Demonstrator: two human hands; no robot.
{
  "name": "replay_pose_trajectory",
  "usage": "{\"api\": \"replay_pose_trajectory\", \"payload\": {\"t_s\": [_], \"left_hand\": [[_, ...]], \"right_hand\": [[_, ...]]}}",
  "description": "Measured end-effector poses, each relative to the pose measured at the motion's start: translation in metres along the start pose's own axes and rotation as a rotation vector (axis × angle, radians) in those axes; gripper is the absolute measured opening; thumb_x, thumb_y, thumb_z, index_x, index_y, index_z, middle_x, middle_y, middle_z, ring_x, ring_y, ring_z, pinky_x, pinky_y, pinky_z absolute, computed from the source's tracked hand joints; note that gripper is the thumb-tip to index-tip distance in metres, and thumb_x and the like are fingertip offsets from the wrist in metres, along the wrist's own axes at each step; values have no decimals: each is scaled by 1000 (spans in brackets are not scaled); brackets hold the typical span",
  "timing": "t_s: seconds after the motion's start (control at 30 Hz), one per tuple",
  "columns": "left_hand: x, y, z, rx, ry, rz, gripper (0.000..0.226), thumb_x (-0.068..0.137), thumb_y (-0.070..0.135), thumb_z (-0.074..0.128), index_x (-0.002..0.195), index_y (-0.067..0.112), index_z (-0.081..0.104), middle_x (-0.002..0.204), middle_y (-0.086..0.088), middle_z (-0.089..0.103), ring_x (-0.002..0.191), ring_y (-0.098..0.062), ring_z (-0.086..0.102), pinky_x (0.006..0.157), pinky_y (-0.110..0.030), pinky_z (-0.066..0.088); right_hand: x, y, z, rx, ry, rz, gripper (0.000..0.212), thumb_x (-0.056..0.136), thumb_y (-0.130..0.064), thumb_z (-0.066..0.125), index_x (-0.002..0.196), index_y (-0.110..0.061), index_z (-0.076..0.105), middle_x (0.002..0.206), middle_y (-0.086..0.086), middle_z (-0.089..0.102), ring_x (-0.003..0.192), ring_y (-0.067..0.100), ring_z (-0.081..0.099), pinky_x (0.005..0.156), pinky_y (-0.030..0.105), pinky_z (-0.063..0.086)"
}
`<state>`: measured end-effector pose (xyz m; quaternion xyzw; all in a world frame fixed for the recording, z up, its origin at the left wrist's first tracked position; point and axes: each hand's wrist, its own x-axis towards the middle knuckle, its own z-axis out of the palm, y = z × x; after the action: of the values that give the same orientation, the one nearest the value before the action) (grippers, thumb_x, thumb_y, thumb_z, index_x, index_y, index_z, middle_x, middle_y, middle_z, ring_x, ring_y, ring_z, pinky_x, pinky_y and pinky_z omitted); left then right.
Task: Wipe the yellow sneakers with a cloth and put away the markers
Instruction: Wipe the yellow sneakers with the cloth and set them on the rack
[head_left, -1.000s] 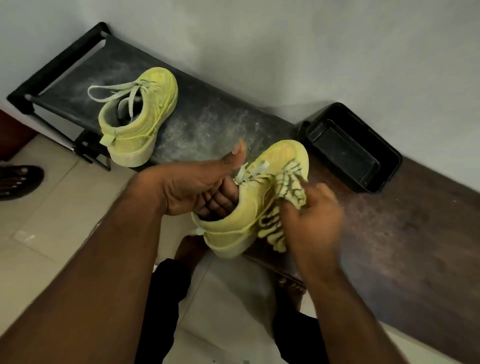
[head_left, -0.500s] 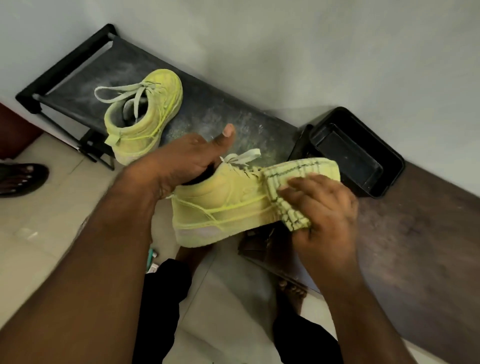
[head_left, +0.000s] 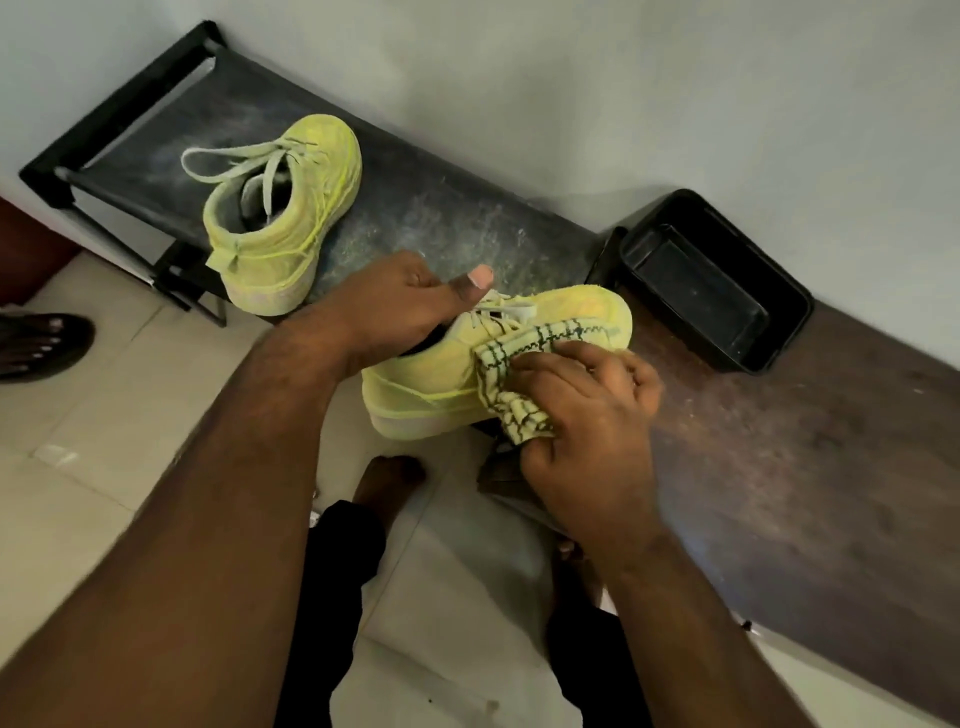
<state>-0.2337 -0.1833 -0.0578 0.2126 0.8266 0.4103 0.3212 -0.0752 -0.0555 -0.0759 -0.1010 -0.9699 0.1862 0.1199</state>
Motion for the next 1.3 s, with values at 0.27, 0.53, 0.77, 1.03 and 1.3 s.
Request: {"api": "replay_pose_trajectory", "payload": {"t_s": [0.27,0.53,0.77,1.03,1.3], "left_hand": [[3,0,2,-15,-78,-113,64,83,64,54,45,17,34,47,-6,27,42,-17,23,51,-30,25],[0,4,3,-42,-53,-99,65,80,66,53,44,18,29,45,-3,24,40,-16,21,51,-30,25],[0,4,2,-76,-71,-82,64,74,73,51,48,19,26,50,-5,21,41,-15,17,48,-28,20],[3,0,2,-144,-140,-119,65,68,76,54,47,19,31,49,-2,22,41,-15,18,43,-24,21],[-1,-2,0,-185,-378,-148,67,49,79,66,35,21,34,43,6,25,40,-12,20,47,-19,24]], "right_hand": [[-1,3,2,14,22,-7,40,59,-11,60,95,-22,72,107,-11,69,114,20,50,93,37,24],[7,24,-11,-22,21,244,49,61,2,67,99,-29,71,113,-17,67,120,17,42,92,35,18],[6,27,-11,-60,-9,240,44,68,-5,63,105,-27,71,114,-12,67,101,13,43,77,29,20],[-11,-20,14,171,-34,179,40,71,-21,60,109,-13,68,101,3,60,88,22,58,70,29,49],[9,20,-7,59,81,372,40,78,-13,64,117,-14,67,97,-6,49,86,11,52,70,22,44]]}}
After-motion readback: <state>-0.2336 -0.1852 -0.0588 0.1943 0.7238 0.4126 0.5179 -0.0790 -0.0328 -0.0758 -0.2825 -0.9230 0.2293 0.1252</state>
